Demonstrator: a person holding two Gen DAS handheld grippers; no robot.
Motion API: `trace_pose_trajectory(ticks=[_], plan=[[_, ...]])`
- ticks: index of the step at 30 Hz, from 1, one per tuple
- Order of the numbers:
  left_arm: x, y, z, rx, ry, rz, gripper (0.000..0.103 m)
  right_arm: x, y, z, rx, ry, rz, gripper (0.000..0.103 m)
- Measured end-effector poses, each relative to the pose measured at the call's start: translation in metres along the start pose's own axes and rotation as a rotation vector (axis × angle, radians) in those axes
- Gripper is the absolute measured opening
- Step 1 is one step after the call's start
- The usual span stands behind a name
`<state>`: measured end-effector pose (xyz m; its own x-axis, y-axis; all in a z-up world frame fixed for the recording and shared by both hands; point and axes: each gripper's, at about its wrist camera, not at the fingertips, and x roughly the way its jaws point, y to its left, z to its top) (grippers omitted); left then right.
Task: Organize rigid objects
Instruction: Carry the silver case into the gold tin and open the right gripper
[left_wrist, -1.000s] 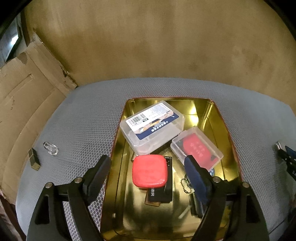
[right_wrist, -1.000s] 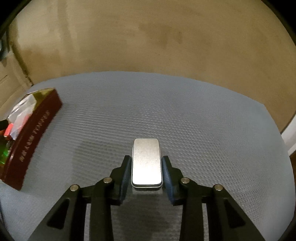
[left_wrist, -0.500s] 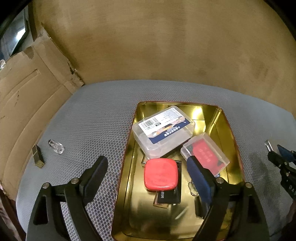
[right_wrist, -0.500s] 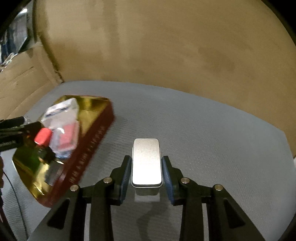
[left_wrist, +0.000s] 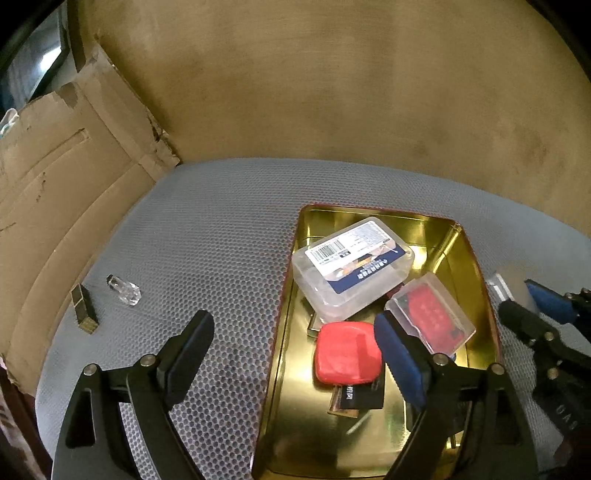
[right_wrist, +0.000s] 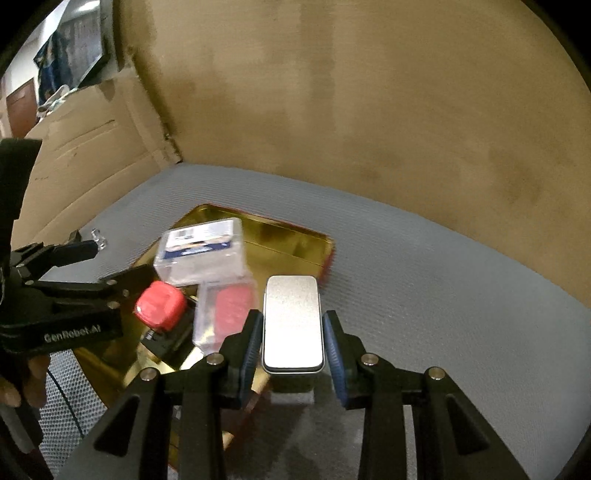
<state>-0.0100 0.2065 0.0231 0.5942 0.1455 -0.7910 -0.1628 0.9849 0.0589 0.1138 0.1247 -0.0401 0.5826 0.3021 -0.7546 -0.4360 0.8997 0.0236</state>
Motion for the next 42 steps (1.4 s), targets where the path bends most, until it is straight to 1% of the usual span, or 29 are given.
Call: trace_pose_trajectory(ticks=[3,7,13,17,20,23,28,29,30,31,32,33,36,42], plan=[[0.0,0.003,0.001,-0.004,-0.001,0.005,0.086,0.007,0.007,0.004,-0.004,0.017,0.012,0.034],[0.001,0.009,0.002,-0.026,0.004,0.002,0.086,0.023,0.014,0.01,-0.009,0.042,0.004,0.034],[0.003,0.013,0.003,-0.04,0.01,0.001,0.086,0.045,0.018,0.02,-0.013,0.069,-0.025,0.034],[0.004,0.015,0.003,-0.046,0.015,0.001,0.086,0.052,0.02,0.028,-0.006,0.079,-0.039,0.034],[0.006,0.017,0.004,-0.051,0.022,0.0,0.086,0.056,0.018,0.033,0.011,0.084,-0.032,0.034],[0.006,0.02,0.005,-0.059,0.023,0.001,0.086,0.057,0.015,0.034,0.032,0.085,-0.022,0.034],[0.008,0.023,0.005,-0.072,0.03,-0.002,0.086,0.058,0.015,0.033,0.023,0.084,-0.029,0.034],[0.008,0.023,0.005,-0.071,0.031,-0.002,0.086,0.058,0.015,0.033,0.027,0.086,-0.031,0.037],[0.007,0.023,0.005,-0.069,0.029,0.0,0.086,0.057,0.014,0.032,0.031,0.087,-0.036,0.044],[0.007,0.023,0.006,-0.067,0.027,0.0,0.086,0.056,0.015,0.032,0.027,0.085,-0.041,0.048],[0.007,0.022,0.006,-0.064,0.026,0.0,0.086,0.053,0.017,0.031,0.018,0.081,-0.052,0.054],[0.007,0.022,0.005,-0.062,0.027,0.0,0.086,0.051,0.018,0.03,0.011,0.079,-0.058,0.057],[0.007,0.021,0.005,-0.057,0.029,0.0,0.086,0.042,0.023,0.027,-0.005,0.084,-0.073,0.058],[0.005,0.017,0.004,-0.049,0.025,0.002,0.086,0.015,0.026,0.016,0.025,0.066,-0.071,0.062]])
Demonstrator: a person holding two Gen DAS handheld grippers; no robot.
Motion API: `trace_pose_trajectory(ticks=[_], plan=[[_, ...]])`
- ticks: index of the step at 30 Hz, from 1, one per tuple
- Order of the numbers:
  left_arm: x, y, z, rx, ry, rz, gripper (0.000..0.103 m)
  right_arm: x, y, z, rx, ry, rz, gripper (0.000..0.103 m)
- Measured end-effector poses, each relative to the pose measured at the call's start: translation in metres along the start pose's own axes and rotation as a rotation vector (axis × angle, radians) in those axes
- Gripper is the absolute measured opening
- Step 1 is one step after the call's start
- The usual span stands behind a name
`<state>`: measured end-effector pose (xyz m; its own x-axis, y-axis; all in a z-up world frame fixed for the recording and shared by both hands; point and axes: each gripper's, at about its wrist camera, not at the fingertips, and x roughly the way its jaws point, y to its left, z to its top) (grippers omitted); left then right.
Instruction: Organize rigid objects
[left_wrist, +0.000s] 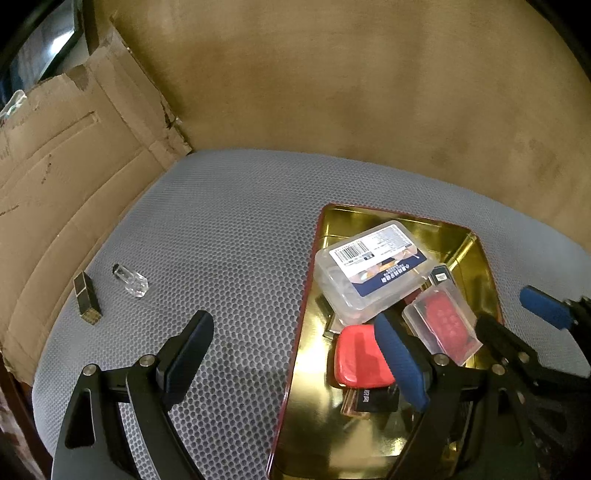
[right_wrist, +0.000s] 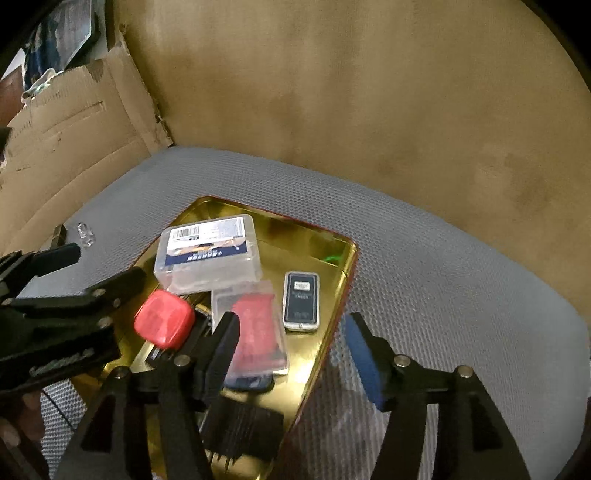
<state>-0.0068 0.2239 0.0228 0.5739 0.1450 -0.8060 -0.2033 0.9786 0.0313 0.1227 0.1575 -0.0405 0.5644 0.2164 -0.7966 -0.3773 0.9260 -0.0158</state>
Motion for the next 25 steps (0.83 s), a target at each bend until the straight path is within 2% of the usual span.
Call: trace_pose_trajectory(ticks=[14,25], plan=[[-0.001,-0.014,-0.005,0.041,0.011,0.011,0.086,-0.013,0.001,-0.031,0.024,0.031,0.006,0.063],[-0.004,-0.019,-0.006,0.059,0.007,-0.006,0.086,-0.016,0.005,-0.036,0.01,0.037,0.007,0.063]])
